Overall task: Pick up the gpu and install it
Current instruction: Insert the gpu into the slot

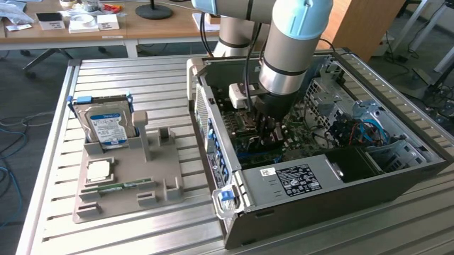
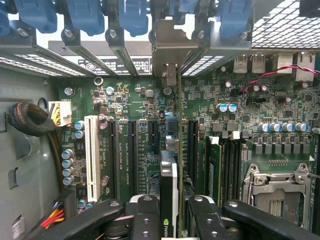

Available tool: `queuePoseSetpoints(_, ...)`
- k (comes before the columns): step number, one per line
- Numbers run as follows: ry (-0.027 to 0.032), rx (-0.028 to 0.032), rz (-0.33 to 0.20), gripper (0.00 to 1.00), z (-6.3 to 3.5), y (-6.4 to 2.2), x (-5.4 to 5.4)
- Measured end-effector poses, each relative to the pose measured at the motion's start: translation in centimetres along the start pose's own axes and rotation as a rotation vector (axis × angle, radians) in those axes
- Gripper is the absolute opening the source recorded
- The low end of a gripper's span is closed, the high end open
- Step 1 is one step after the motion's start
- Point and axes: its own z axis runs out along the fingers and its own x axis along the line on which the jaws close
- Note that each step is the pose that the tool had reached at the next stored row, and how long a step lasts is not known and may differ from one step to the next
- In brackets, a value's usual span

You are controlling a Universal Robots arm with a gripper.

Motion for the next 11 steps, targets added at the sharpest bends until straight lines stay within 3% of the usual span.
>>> queuePoseSetpoints(11, -0.0018, 0.0002, 0.0, 0.27, 0.07, 0.01, -0.01)
